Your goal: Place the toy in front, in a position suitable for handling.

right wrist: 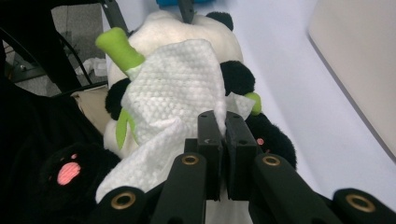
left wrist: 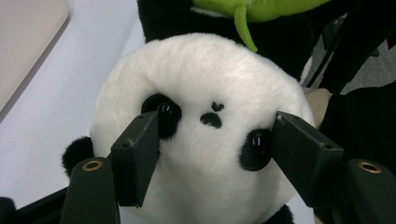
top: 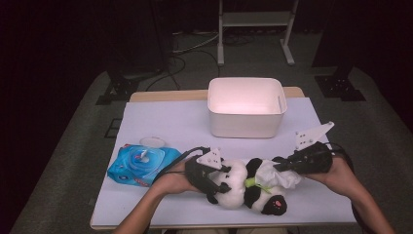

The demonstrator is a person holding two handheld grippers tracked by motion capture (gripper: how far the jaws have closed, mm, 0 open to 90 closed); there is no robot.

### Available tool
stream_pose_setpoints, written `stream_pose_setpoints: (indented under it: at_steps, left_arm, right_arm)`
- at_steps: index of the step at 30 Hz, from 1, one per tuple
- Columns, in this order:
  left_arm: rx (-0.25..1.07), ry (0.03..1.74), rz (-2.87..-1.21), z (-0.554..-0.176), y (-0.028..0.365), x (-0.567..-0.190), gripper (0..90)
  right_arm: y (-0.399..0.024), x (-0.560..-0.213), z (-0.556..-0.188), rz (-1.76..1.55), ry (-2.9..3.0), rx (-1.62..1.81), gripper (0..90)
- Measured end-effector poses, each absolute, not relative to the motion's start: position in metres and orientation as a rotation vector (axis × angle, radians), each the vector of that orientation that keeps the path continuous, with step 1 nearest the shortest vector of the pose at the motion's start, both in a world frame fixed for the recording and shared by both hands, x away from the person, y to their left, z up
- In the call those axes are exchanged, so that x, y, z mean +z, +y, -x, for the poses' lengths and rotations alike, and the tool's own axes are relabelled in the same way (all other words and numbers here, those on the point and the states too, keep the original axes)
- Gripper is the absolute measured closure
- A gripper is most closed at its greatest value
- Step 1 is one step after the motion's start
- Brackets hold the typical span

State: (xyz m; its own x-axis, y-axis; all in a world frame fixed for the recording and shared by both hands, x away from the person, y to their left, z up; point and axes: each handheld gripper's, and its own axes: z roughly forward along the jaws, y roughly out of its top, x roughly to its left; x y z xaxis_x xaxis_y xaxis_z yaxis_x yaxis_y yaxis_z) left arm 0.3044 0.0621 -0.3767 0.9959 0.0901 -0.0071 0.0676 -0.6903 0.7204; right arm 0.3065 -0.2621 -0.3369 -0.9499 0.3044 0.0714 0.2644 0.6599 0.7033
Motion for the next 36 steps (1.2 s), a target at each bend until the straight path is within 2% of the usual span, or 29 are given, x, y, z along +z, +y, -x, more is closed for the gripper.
stream_pose_setpoints:
  at_steps: [12, 24, 36]
  left_arm:
    - [0.031, 0.113, -2.327, -0.302, 0.059, -0.378, 33.1]
    - [0.025, 0.09, -2.343, -0.303, 0.048, -0.378, 31.5]
    - [0.047, 0.087, -2.335, -0.308, 0.059, -0.368, 26.7]
  right_arm:
    - [-0.273, -0.35, -0.302, -0.522, 2.847, 1.142, 85.8]
    - [-0.247, -0.355, -0.303, -0.432, 2.884, 1.147, 85.7]
    - [-0.27, -0.369, -0.292, -0.51, 2.893, 1.218, 85.7]
